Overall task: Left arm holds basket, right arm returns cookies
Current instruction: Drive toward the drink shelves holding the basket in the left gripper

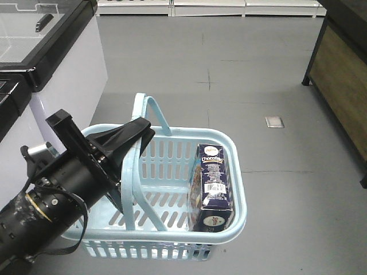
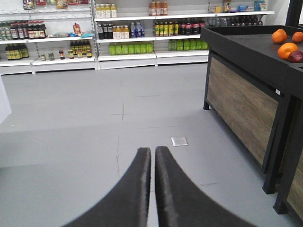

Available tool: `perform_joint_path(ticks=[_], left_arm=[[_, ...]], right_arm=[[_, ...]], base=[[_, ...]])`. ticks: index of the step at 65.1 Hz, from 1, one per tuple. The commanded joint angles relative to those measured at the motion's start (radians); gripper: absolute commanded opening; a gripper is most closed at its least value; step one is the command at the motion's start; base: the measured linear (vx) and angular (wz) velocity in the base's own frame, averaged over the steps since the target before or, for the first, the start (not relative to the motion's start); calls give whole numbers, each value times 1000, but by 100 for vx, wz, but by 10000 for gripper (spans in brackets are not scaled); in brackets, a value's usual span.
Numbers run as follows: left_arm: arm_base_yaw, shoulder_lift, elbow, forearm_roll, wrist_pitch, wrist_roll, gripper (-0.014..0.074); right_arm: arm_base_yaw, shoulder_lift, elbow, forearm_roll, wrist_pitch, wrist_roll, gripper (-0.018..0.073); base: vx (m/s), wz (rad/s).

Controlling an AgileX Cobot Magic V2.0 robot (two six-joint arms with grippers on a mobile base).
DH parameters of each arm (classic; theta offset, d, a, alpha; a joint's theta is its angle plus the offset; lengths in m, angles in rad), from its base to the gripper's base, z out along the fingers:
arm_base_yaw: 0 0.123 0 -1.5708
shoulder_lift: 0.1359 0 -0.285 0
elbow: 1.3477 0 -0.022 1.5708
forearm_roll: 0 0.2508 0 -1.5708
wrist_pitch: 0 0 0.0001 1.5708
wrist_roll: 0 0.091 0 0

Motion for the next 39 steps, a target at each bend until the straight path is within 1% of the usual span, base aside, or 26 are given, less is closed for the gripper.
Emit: perform_joint_path(ticks=[1, 19, 39], left_arm=[[-8, -35, -32, -6, -138, -4, -3], [-8, -35, -32, -6, -138, -4, -3], [-8, -35, -32, -6, -137, -5, -3]], right_arm=[[-4, -13, 18, -8, -71, -5, -6], [-4, -13, 18, -8, -71, -5, -6], [-4, -13, 18, -8, -71, -5, -6]], base=[[28, -6], [32, -7], [39, -5]])
